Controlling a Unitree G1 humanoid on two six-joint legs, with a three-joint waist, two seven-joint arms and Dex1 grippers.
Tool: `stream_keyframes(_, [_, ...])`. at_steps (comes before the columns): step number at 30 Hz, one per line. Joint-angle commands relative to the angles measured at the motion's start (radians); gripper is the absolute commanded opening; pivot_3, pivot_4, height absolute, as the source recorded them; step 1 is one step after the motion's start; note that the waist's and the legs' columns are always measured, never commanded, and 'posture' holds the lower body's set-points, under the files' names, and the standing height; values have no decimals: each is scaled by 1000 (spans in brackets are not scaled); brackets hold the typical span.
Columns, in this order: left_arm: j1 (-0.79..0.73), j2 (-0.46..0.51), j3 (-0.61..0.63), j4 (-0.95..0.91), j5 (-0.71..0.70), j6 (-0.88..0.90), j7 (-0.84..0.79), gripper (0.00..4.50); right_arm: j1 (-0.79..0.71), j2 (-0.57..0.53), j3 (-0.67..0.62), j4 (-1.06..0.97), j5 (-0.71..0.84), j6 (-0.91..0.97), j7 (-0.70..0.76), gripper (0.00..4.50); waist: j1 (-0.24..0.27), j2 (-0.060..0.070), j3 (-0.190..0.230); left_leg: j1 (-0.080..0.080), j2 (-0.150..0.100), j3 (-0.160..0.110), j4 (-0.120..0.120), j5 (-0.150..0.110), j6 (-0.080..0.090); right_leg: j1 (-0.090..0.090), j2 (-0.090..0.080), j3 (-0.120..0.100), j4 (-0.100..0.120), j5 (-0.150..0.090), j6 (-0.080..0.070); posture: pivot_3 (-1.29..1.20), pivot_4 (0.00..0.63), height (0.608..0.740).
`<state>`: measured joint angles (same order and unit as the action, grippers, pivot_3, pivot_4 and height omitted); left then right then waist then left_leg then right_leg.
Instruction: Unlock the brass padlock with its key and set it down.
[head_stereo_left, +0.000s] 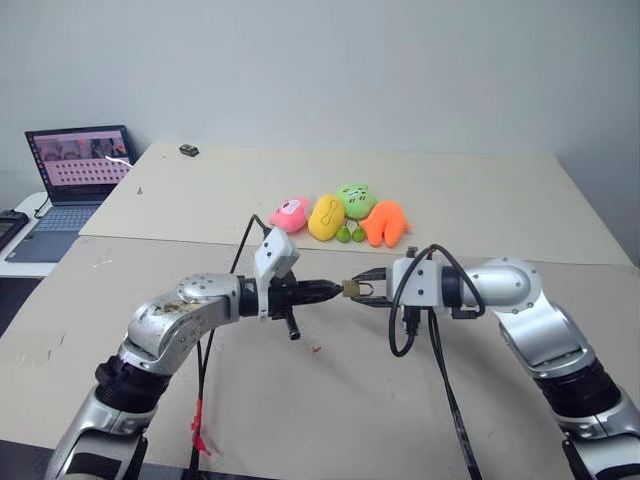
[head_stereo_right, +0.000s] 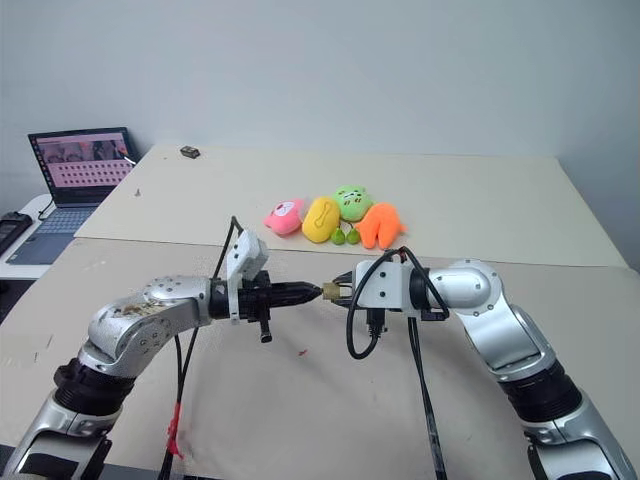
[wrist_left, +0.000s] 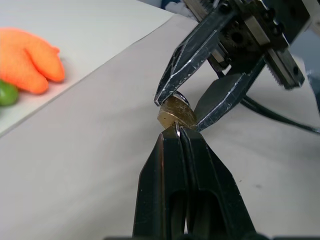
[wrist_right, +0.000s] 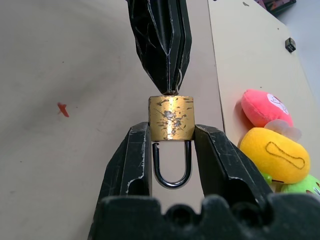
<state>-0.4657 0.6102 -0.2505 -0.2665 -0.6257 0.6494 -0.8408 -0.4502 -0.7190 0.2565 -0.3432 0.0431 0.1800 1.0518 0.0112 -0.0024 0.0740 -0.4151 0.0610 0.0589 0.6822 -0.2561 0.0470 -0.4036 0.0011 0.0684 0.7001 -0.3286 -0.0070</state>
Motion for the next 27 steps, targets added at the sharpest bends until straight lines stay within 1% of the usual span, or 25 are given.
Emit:
stream_keyframes(1, [-9, -12, 17, 23, 0, 109, 39, 78, -13, -3, -18, -45, 19, 6, 2, 906, 0, 0, 0, 0, 0, 0, 0, 0, 0, 0, 0, 0, 0, 0, 0, 0, 150, 644])
stream_keyframes(2, [-6, -22, 31, 37, -30, 193, 69, 78, -14, -2, -18, -46, 19, 8, 2, 906, 0, 0, 0, 0, 0, -1, 0, 0, 1, 0, 0, 0, 1, 0, 0, 0, 150, 644])
stream_keyframes(4, [9, -63, 107, 80, -180, 439, 127, 78, -11, 5, -23, -50, 27, 26, -2, 906, 0, 0, 0, 0, 1, -2, 0, -1, 1, 0, 0, 0, 1, 0, 0, 0, 150, 644])
stream_keyframes(6, [23, -191, 292, 173, -413, 610, 268, 78, -6, 13, -28, -56, 42, 50, -7, 906, -2, 0, 0, 0, 3, -2, 0, -1, 2, 0, 0, 0, 2, 0, 1, 0, 150, 644])
stream_keyframes(8, [38, -288, 430, 235, -561, 703, 401, 78, 2, 13, -30, -60, 48, 61, -10, 906, -2, 0, 0, -1, 5, -4, 2, -3, 5, 0, 0, -2, 3, 0, 1, 0, 150, 644])
stream_keyframes(10, [72, -313, 481, 217, -651, 776, 461, 592, 10, 12, -32, -57, 47, 68, -15, 906, -3, -3, 2, 0, 5, -5, 3, -3, 5, 0, 0, -3, 2, 0, 1, 0, 150, 644])
stream_keyframes(11, [87, -317, 495, 204, -694, 800, 488, 787, 15, 13, -35, -55, 48, 73, -19, 906, -4, -2, 2, 0, 6, -5, 3, -2, 4, 0, 0, -3, 3, 0, 1, 0, 150, 644])
stream_keyframes(12, [96, -318, 504, 194, -737, 815, 509, 1123, 20, 12, -36, -50, 47, 74, -21, 906, -4, -2, 1, 0, 6, -5, 2, -2, 4, 1, 0, -3, 3, 0, 1, 0, 150, 644])
stream_keyframes(13, [100, -319, 511, 191, -771, 823, 531, 1356, 23, 12, -36, -47, 47, 75, -23, 906, -3, -2, 1, 1, 6, -6, 2, -2, 4, 1, 0, -3, 3, 0, 1, 0, 150, 644])
stream_keyframes(14, [98, -319, 515, 185, -793, 823, 561, 1841, 29, 9, -33, -39, 39, 66, -23, 906, -2, -2, 1, 1, 6, -6, 1, -2, 4, 1, 0, -3, 3, 0, 1, 0, 150, 644])
stream_keyframes(16, [85, -325, 522, 190, -818, 809, 631, 2512, 37, 7, -31, -31, 33, 60, -25, 906, 0, -2, 1, 1, 5, -6, 0, 0, -1, 1, -1, -3, 2, 0, 1, 0, 150, 644])
stream_keyframes(17, [75, -327, 525, 198, -837, 798, 662, 2950, 39, 8, -31, -27, 33, 60, -26, 906, 0, -2, 2, 2, 5, -6, -1, 1, -2, 1, -1, -3, 2, 0, 1, 0, 150, 644])
stream_keyframes(19, [49, -318, 520, 210, -884, 792, 693, 3645, 39, 8, -29, -21, 29, 57, -28, 906, 0, -3, 2, 4, 4, -6, -1, 1, -2, 3, -2, -3, 2, 0, 1, 0, 150, 644])
stream_keyframes(21, [35, -311, 507, 217, -919, 787, 723, 3645, 38, 8, -26, -19, 24, 54, -29, 906, 1, -4, 3, 5, 2, -6, -2, 2, -3, 3, -4, -3, 2, 0, 1, 0, 150, 644])
stream_keyframes(27, [16, -322, 449, 237, -942, 760, 783, 3645, 30, 10, -26, -47, 28, 73, -38, 906, -1, -7, 5, 9, -3, -6, -3, 4, -6, 9, -9, -2, 0, 0, 1, 0, 150, 644])
